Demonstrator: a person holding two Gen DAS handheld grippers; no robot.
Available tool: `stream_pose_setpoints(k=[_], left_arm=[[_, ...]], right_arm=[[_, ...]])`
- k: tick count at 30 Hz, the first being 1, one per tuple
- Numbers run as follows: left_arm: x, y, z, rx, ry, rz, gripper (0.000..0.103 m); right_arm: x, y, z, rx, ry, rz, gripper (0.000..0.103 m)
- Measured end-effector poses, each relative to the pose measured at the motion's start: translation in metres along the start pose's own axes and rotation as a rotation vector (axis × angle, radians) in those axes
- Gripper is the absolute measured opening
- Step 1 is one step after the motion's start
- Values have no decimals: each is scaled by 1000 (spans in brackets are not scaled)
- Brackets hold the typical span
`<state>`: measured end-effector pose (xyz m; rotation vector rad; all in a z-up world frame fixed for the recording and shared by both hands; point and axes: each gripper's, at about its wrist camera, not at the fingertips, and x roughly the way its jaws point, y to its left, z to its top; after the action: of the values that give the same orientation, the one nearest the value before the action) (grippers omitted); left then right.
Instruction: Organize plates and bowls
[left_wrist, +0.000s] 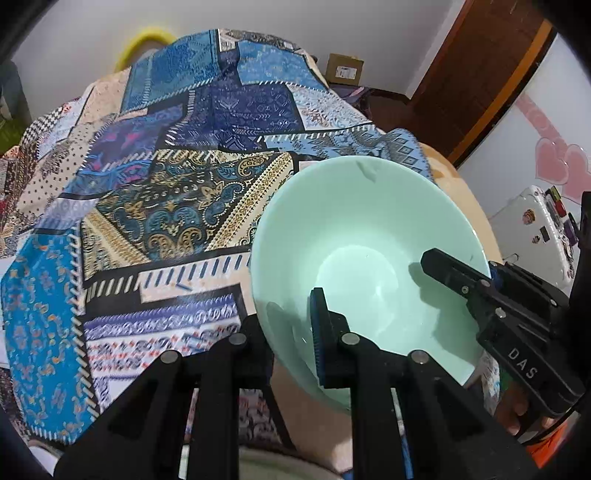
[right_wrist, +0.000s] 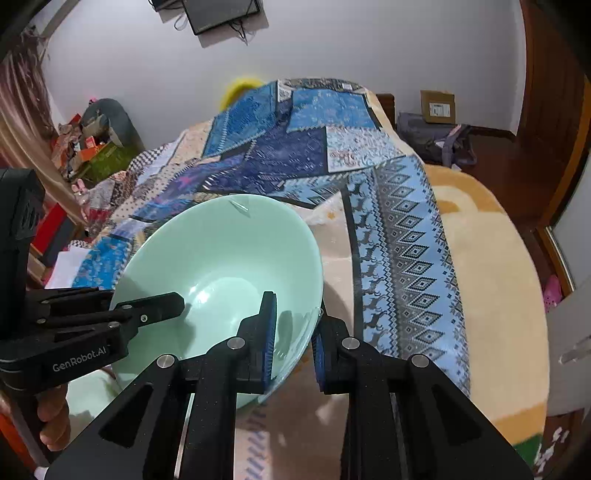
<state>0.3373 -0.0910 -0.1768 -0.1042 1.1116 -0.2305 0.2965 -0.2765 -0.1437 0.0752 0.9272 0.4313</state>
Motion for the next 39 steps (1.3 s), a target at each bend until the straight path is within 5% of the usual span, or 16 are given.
stream_pose_setpoints(k=[19,39], left_arm=[[-112,10,-65,10,-80,17,17],[-199,89,-142,-109,-157,100,17]], right_arm=[[-70,67,-23,-50,-87,45,16],[-78,168,-50,-151,-98,165,17]])
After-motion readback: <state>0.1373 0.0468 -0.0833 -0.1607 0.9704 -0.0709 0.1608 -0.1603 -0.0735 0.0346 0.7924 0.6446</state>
